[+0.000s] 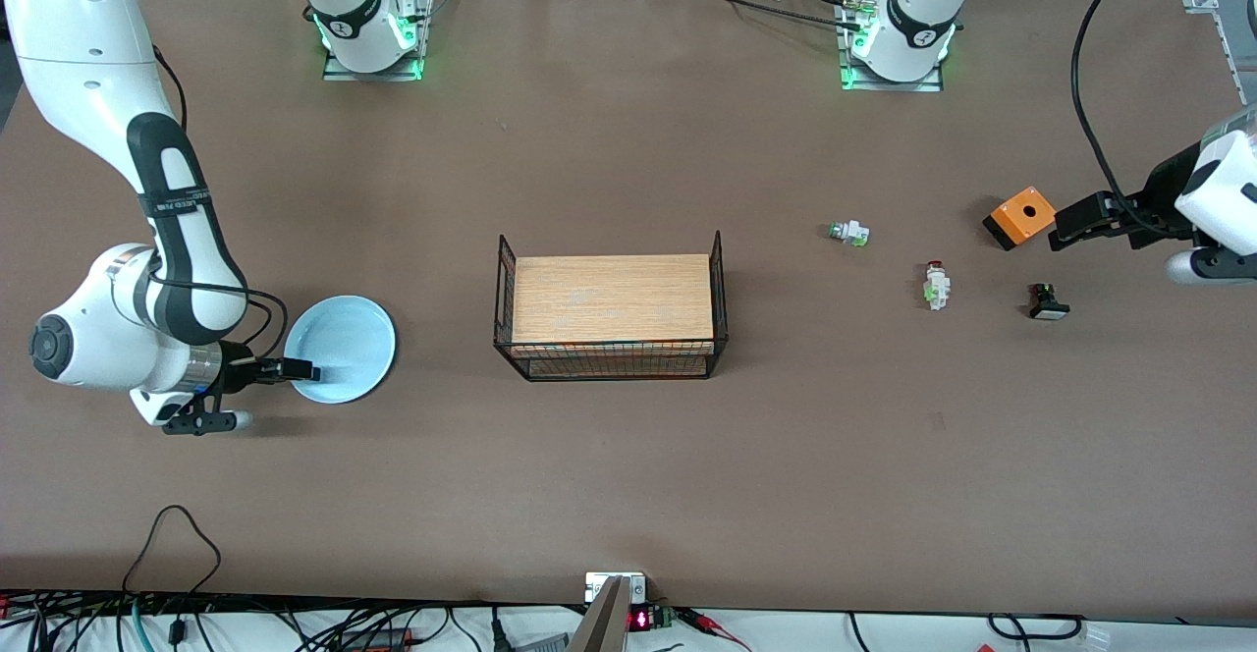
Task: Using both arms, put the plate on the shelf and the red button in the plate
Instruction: 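Reach the right gripper to the light blue plate rim and grasp it, then lift the plate with the right gripper while the left gripper grasps the button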
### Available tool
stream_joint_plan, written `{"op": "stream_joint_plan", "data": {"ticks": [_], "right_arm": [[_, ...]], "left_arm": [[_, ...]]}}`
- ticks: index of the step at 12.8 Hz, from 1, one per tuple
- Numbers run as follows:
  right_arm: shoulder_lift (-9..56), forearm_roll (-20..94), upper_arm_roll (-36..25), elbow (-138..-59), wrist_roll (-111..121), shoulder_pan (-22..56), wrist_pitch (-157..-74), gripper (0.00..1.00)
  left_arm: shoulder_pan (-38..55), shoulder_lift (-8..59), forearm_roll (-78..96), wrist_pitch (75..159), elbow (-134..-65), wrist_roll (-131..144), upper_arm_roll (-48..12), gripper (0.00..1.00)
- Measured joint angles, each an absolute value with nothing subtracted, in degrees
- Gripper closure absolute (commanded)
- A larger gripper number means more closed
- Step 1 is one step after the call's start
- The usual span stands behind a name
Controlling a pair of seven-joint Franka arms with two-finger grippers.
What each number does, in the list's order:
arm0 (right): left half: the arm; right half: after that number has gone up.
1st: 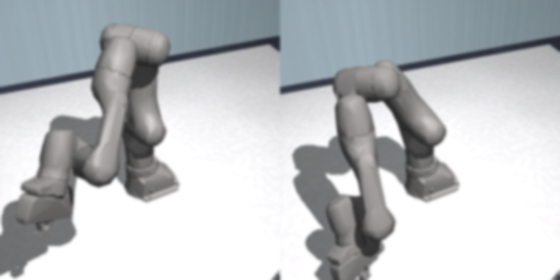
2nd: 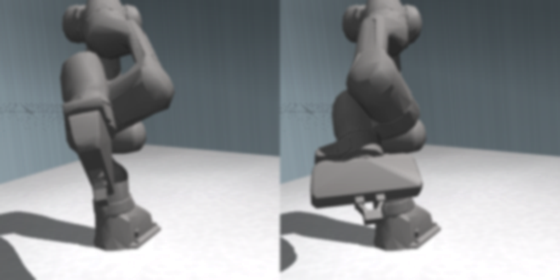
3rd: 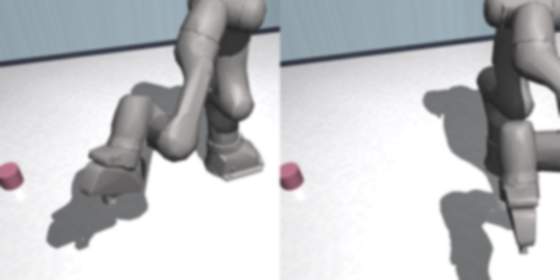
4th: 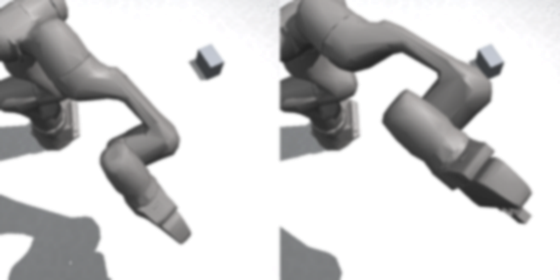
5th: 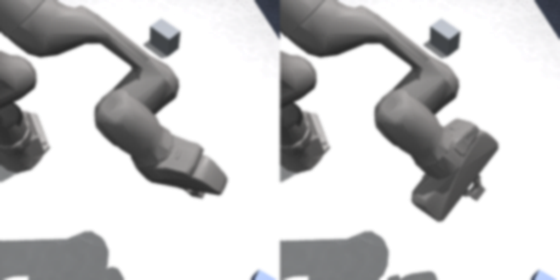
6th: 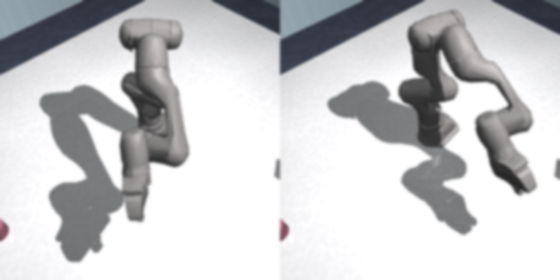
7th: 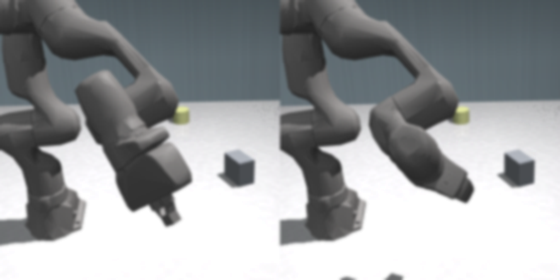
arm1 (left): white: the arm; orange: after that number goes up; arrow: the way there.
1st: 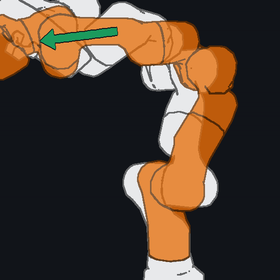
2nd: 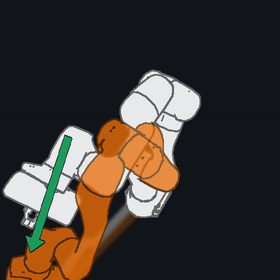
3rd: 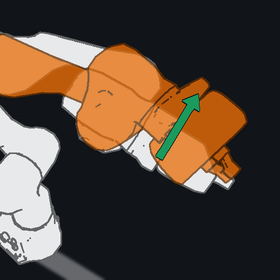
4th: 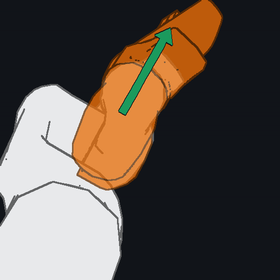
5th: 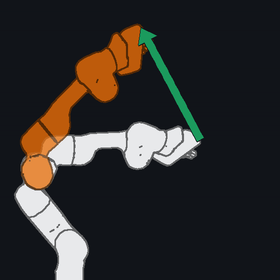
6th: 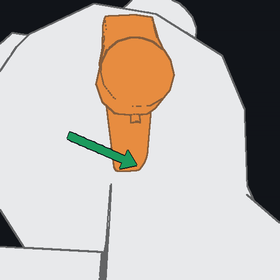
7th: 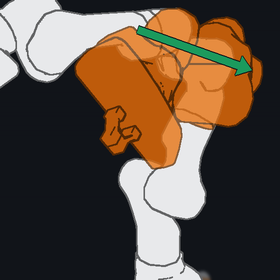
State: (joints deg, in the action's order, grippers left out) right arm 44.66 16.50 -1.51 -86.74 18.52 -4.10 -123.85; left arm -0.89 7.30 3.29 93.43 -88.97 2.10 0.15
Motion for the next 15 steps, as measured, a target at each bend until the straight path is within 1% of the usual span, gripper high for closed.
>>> {"op": "stream_joint_plan", "data": {"ticks": [1, 2, 3, 5, 6, 8, 15], "right_arm": [[44.82, 16.50, -1.52, -86.74, 18.66, -4.13, -124.03, 0.42], [44.83, 16.50, -1.52, -86.74, 18.68, -4.17, -124.06, 0.49], [44.83, 16.50, -1.53, -86.74, 18.70, -4.24, -124.04, 0.54], [44.83, 16.53, -1.57, -86.74, 18.71, -4.51, -123.88, 0.76], [44.85, 16.53, -1.58, -86.74, 18.71, -4.72, -123.43, 0.80], [44.98, 16.55, -1.58, -86.74, 18.71, -5.19, -122.29, 1.00], [45.32, 16.91, -1.59, -86.15, 18.77, -5.55, -118.21, 1.00]], "left_arm": [[-0.89, 7.44, 3.29, 93.43, -89.09, 2.10, 0.15, 0.00], [-0.90, 7.46, 3.29, 93.43, -89.28, 2.12, 0.16, 0.00], [-0.90, 7.59, 3.29, 93.41, -89.53, 2.13, 0.17, 0.00], [-0.91, 8.88, 3.29, 93.41, -89.95, 2.13, 0.19, 0.00], [-0.94, 9.71, 3.29, 93.47, -89.96, 2.13, 0.22, 0.00], [-0.95, 10.91, 3.26, 93.49, -89.98, 2.13, 0.23, 0.00], [-0.99, 18.66, 3.16, 94.21, -90.30, 0.75, 0.27, 0.00]]}}
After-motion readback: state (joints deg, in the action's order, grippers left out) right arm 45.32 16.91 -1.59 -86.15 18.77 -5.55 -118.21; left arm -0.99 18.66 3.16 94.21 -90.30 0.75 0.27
